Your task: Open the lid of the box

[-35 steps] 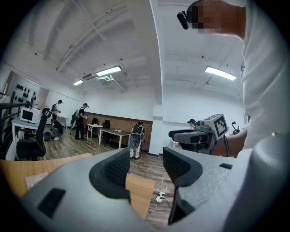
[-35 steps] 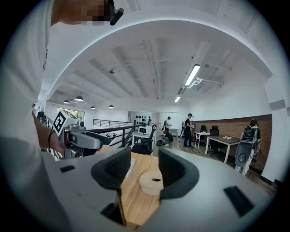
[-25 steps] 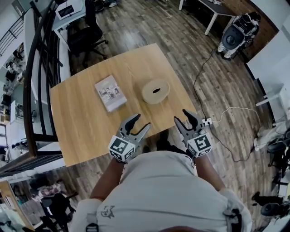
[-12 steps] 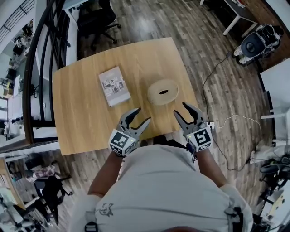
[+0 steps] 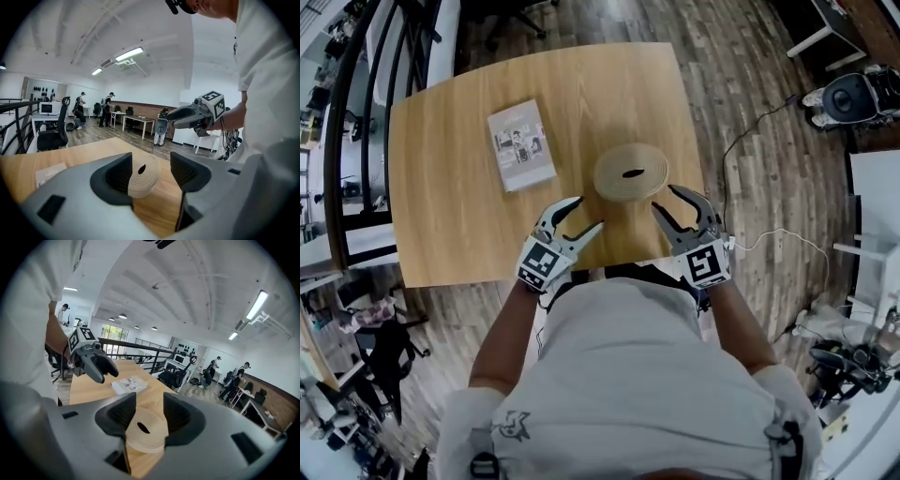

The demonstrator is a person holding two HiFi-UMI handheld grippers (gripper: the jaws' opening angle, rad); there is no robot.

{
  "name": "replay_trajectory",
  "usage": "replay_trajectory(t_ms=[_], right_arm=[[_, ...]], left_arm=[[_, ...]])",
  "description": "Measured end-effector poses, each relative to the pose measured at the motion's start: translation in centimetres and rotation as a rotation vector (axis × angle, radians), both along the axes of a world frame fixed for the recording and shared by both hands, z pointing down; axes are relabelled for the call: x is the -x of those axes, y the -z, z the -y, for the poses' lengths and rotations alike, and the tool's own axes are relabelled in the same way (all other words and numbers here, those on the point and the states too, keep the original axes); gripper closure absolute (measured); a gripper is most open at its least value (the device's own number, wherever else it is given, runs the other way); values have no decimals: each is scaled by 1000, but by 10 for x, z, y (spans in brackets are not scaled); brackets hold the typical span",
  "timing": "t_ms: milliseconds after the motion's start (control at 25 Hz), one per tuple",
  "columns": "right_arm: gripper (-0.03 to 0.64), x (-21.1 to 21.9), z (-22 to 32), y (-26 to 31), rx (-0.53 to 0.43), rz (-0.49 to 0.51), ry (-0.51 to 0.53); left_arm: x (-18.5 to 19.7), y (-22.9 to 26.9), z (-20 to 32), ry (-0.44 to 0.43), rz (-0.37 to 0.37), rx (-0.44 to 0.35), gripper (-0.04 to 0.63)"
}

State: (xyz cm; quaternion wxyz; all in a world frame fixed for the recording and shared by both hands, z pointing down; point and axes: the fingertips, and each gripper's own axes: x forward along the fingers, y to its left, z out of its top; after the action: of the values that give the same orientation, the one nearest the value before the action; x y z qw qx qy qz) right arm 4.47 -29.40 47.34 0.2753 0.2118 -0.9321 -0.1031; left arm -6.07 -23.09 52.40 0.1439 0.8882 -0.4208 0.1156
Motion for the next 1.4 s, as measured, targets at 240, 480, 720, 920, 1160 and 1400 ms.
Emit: replay_trajectory(t_ms=[240, 480, 720, 920, 1160, 1400], right_arm=[[426, 2, 21, -43, 7, -88, 96], [426, 10, 36, -85, -8, -175, 197], [426, 20, 47, -130, -1, -245, 266], [425, 26, 52, -167, -24, -351, 339], [426, 34, 57, -191, -104, -444, 416], [426, 46, 58, -210, -151, -492, 474]], left_arm=[[3, -41, 15, 29, 26, 36, 339], [-2, -88, 23, -6, 106, 65, 319], [0, -153, 21, -28, 210, 134, 307], [2, -187, 33, -22, 211, 178, 301], [-6, -209, 48, -76, 245, 172, 285], [-8, -219, 58, -84, 248, 178, 273]])
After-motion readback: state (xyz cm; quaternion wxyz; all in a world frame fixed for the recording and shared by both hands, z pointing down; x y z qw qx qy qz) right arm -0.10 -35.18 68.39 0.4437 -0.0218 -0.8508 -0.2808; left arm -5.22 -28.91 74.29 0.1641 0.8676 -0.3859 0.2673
